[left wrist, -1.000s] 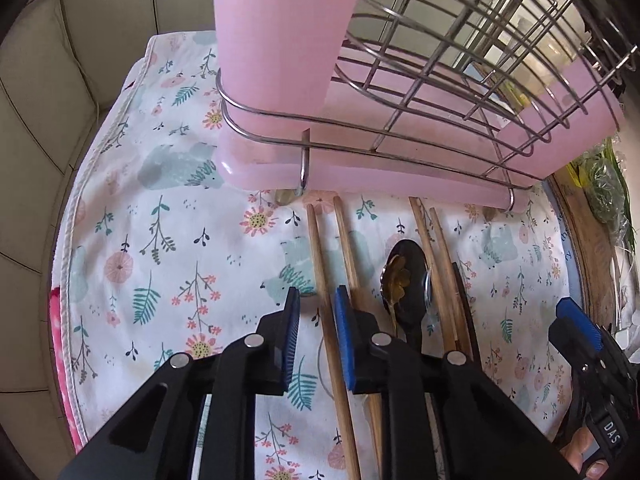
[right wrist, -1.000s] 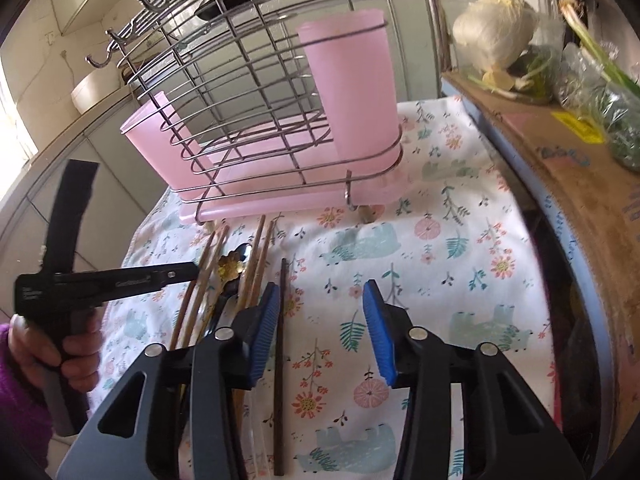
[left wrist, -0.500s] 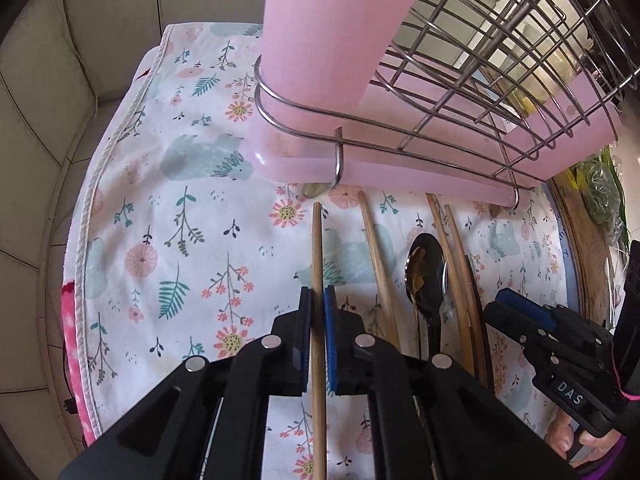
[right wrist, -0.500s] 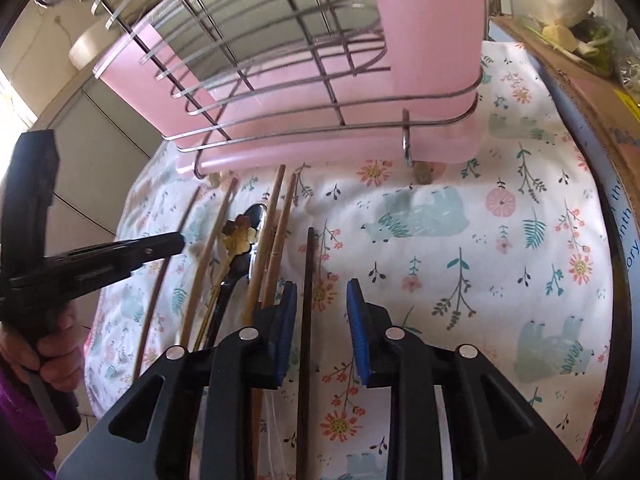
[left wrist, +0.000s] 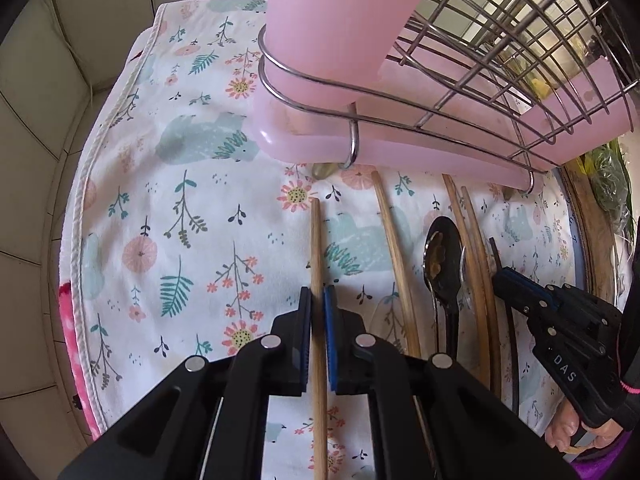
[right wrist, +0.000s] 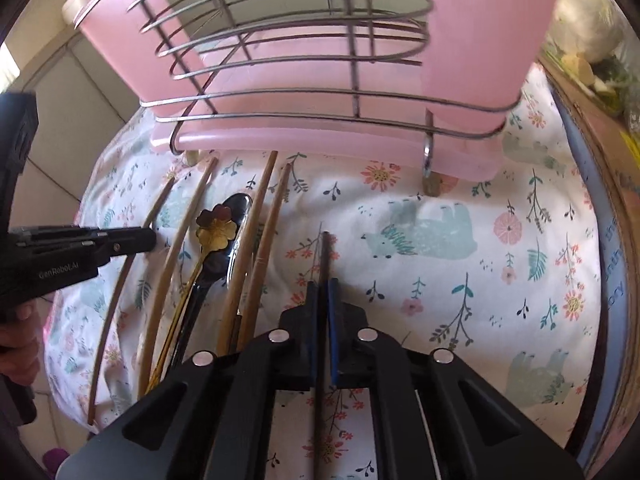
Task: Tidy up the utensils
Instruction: 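Lift both held chopsticks and carry them above the pink cup of the holder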
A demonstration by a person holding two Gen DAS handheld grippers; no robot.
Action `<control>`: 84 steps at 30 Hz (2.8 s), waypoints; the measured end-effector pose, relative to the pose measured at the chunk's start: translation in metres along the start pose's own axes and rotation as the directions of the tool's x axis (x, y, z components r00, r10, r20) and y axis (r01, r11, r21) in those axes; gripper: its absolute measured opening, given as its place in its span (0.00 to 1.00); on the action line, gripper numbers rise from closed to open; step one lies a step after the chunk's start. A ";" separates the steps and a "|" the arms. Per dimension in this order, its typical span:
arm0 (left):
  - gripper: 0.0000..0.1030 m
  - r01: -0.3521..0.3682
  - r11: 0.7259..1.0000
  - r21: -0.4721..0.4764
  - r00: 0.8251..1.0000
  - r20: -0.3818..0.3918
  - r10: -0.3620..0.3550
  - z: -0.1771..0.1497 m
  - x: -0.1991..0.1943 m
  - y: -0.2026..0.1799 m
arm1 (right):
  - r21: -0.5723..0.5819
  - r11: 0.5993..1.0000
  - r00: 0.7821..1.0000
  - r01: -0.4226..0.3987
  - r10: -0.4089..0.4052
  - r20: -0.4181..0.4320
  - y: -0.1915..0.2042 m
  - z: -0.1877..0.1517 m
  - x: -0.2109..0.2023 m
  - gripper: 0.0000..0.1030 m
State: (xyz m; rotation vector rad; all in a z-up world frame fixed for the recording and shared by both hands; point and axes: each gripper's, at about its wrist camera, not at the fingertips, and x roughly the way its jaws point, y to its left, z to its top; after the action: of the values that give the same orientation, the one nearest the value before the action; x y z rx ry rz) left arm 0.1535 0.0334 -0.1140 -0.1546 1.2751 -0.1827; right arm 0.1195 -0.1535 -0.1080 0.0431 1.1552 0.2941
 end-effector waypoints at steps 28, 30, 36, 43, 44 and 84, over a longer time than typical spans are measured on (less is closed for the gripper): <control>0.05 0.122 0.992 0.028 0.829 0.547 -0.117 -0.060 -0.187 0.008 | 0.084 0.978 0.878 -0.192 0.132 0.461 -0.037 -0.033 -0.150 0.05; 0.05 0.121 0.992 0.029 0.820 0.560 -0.116 -0.059 -0.195 0.007 | 0.091 0.976 0.872 -0.200 0.134 0.471 -0.040 -0.033 -0.153 0.05; 0.05 0.124 0.992 0.039 0.790 0.601 -0.123 -0.053 -0.221 0.007 | 0.099 0.973 0.856 -0.209 0.133 0.499 -0.047 -0.027 -0.164 0.05; 0.05 0.155 0.986 0.052 0.749 0.645 -0.152 -0.031 -0.258 0.005 | 0.098 0.966 0.810 -0.238 0.142 0.570 -0.066 0.002 -0.196 0.05; 0.05 0.154 0.986 0.058 0.739 0.656 -0.154 -0.027 -0.265 0.004 | 0.096 0.966 0.802 -0.240 0.142 0.581 -0.068 0.007 -0.201 0.05; 0.06 0.084 0.996 0.013 0.846 0.527 -0.078 0.110 -0.173 0.001 | 0.124 0.987 0.718 -0.103 -0.013 0.696 -0.094 0.124 -0.150 0.05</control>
State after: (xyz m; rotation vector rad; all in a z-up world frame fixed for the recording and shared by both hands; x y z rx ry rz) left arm 0.2108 0.0746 0.0789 -0.2496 0.7173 -0.1897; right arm 0.1957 -0.2669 0.0596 0.2988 0.4097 0.1994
